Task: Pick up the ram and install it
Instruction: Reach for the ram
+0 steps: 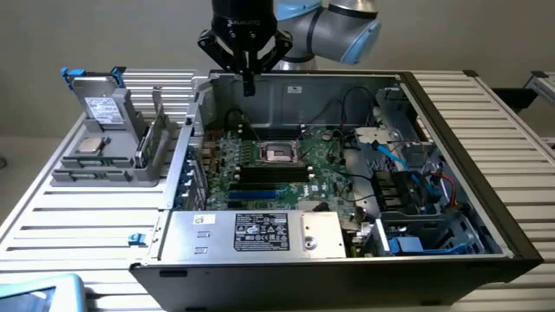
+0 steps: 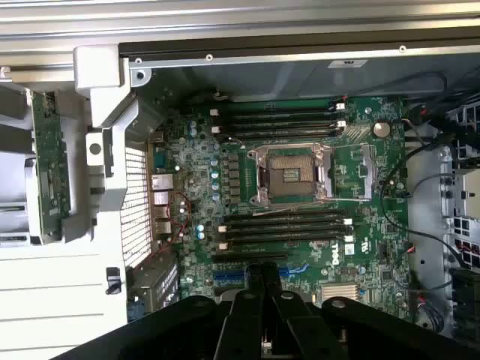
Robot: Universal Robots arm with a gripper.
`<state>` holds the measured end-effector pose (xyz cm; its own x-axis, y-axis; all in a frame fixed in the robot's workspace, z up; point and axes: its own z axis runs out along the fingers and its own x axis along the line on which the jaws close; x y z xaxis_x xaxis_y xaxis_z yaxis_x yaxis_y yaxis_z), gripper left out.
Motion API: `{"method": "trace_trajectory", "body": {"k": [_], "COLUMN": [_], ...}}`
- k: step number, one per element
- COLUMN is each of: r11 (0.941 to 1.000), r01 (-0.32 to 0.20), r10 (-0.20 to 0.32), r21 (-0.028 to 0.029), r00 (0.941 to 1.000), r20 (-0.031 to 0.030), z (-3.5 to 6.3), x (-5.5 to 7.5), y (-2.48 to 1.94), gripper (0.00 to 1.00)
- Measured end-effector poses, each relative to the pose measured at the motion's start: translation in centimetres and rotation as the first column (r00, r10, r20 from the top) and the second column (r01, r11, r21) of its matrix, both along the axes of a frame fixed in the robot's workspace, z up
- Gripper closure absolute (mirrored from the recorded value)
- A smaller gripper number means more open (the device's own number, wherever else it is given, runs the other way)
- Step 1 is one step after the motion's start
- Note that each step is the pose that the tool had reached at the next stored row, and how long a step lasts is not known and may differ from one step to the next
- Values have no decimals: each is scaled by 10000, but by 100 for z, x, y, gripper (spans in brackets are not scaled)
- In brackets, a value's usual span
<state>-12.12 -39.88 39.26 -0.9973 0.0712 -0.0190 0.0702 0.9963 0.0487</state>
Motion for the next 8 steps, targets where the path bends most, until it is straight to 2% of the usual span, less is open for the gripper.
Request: {"method": "trace_trajectory", "body": {"k": [8], "r11": [10000], "r01": [0], "r10": [0], "r21": [0], "r00": [10000], "r20": [0], "z": [0], "x": [0], "y": [0], "gripper": [89]}}
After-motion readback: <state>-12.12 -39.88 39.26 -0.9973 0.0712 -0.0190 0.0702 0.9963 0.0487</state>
